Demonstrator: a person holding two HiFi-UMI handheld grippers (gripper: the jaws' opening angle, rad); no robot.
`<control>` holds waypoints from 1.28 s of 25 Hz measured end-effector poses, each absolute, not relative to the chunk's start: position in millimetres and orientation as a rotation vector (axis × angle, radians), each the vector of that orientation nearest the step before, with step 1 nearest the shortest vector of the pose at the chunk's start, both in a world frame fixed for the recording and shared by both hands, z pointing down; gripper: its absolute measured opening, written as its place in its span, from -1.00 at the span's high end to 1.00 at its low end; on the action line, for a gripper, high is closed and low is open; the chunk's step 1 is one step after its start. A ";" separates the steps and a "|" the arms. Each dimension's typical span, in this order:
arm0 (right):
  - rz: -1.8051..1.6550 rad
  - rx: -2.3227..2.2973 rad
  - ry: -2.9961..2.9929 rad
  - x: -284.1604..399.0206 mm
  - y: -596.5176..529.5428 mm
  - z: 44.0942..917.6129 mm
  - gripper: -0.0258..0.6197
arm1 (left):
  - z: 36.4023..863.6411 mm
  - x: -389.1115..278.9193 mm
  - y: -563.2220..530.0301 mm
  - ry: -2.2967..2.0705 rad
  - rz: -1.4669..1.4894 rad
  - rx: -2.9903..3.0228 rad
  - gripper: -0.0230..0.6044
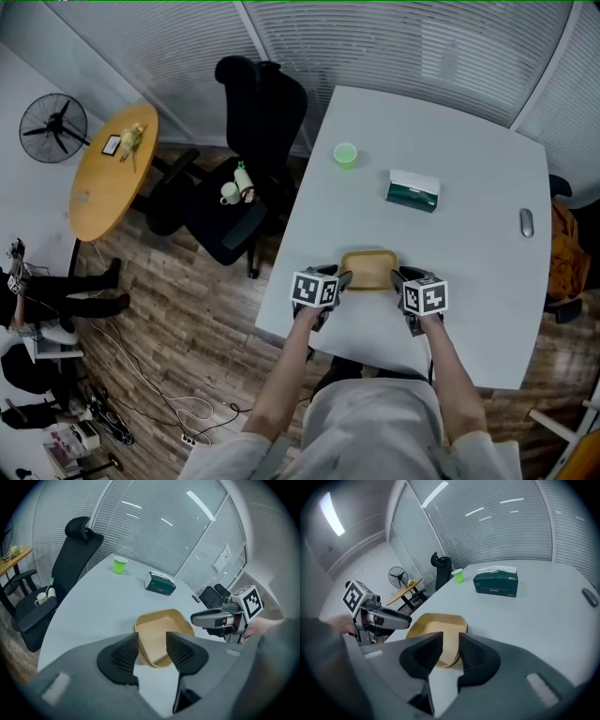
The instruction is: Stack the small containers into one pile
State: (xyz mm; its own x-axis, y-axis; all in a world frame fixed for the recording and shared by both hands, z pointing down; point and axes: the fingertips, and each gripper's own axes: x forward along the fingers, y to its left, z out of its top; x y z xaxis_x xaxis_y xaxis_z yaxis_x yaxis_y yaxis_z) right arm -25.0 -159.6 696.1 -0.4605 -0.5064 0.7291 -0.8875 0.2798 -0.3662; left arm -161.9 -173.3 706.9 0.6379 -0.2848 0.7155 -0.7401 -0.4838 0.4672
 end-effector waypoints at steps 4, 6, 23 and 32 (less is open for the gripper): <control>1.094 1.210 -2.053 -25.1 -150.8 702.4 0.60 | 708.2 -154.8 -165.0 -0.774 0.739 2.062 0.33; 1.097 1.223 -2.067 -21.0 -148.2 698.2 0.60 | 704.6 -153.8 -162.5 -0.786 0.730 2.073 0.33; 0.970 1.195 -2.254 -4.8 -85.4 656.0 0.61 | 649.8 -139.5 -78.6 -1.101 0.511 2.080 0.37; 0.919 1.153 -2.315 -1.5 -49.7 651.0 0.75 | 639.6 -131.6 -35.7 -1.272 0.413 2.031 0.63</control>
